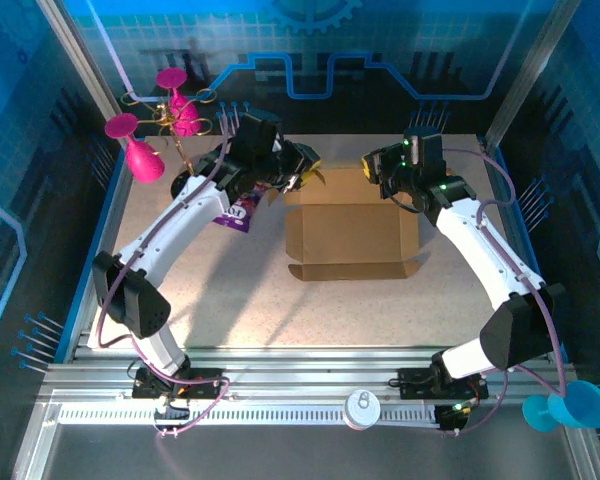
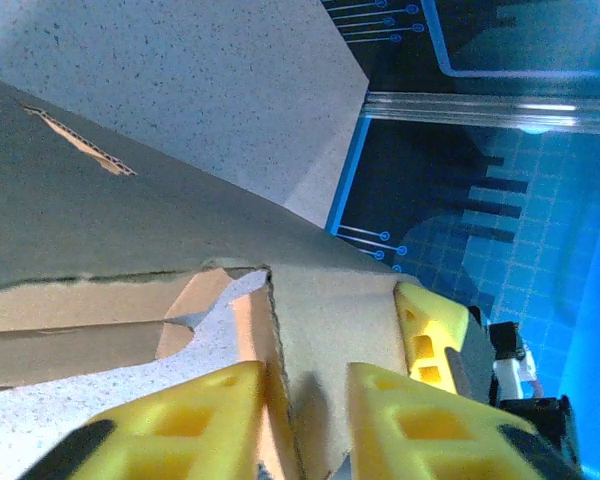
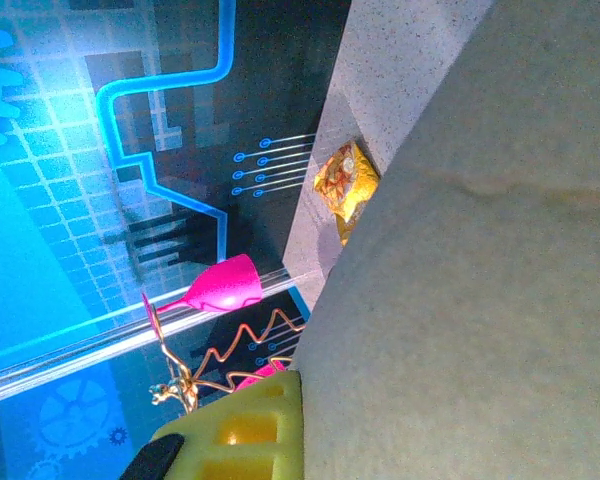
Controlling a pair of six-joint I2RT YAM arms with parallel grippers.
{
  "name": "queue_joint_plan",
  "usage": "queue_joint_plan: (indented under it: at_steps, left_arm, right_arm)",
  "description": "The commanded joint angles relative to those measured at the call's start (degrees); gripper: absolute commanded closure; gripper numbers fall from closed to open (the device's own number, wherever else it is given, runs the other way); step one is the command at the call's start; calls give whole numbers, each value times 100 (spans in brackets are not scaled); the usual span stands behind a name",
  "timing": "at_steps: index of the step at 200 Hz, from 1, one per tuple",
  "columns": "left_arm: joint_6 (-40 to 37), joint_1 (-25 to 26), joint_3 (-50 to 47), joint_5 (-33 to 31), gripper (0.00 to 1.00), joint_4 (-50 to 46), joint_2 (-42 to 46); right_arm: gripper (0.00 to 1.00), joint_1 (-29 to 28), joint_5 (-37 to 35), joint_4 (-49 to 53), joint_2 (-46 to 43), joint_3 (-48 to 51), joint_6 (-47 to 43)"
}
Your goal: Fold the paper box
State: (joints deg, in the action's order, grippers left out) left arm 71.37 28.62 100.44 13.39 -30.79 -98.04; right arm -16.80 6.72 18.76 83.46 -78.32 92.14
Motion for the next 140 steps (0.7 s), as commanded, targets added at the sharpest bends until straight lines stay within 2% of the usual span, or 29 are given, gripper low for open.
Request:
queue_joint_plan:
  at_steps: [1,13,27,52,64,100,125,140]
  left_arm:
    - [67,38,-4,66,87,207,-56]
    - [116,31,-91,29,100,252,-24]
    - [205,21,-227,-54,100,294,36]
    - [631,-19,-752,-188,100,666,240]
    - [835,-24,-1009,-306,100,862,355]
    - [1235,-61,-1525,-480,100,1408,563]
    - [1323,-72,-1631,-504,100,1477,602]
    - [1313,-94,-1641,-482,100,1470,602]
  right_arm:
    - [100,-13,145,-193,-40,17,59]
    - [100,-3,171,-229,-31,31,50]
    - [100,14,216,-410,-43,123,50]
    - [70,22,69,-1837,-390,967,164]
    - [63,-3,-125,-2482,-611,1420,271]
    - [59,-345,-625,-3758,-941,2499,797]
    - [59,-525,-858,-4493,-701,2939,1294]
    - [62,-578,-938,-4709,-552,2969,1429]
